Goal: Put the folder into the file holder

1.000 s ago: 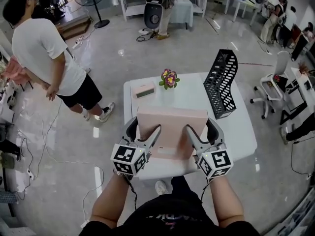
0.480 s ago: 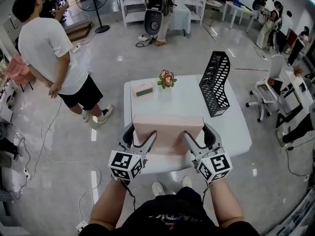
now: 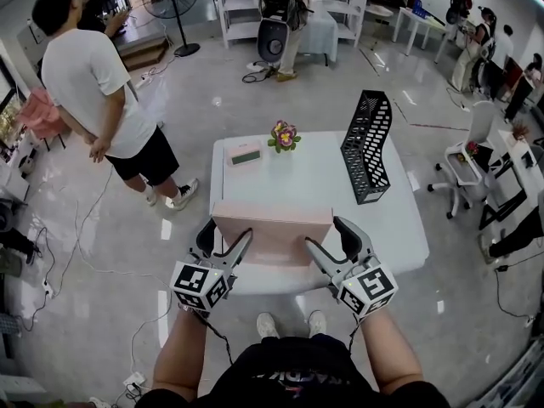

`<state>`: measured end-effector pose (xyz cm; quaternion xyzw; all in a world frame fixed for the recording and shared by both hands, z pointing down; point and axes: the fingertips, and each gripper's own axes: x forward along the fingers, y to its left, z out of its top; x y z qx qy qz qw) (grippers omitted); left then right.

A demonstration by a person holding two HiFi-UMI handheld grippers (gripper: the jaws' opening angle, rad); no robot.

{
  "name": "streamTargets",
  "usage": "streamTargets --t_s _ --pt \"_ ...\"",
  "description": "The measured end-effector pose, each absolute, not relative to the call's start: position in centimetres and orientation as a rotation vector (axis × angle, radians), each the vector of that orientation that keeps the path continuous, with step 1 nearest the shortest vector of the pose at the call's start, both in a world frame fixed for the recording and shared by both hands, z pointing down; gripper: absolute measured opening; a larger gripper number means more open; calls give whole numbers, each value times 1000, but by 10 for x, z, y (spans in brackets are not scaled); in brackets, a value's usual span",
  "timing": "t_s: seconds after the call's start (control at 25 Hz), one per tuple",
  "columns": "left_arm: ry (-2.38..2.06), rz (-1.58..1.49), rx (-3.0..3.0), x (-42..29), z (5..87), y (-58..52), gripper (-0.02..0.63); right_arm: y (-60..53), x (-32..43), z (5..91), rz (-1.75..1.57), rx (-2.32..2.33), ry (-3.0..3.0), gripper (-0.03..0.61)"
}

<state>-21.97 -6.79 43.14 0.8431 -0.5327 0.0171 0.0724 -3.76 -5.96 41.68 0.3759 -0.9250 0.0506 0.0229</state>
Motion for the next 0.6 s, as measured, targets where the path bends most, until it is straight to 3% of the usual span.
streamTargets --t_s 0.6 --pt "-1779 71 2407 -219 428 -63 337 -83 -57 412 223 547 -3024 314"
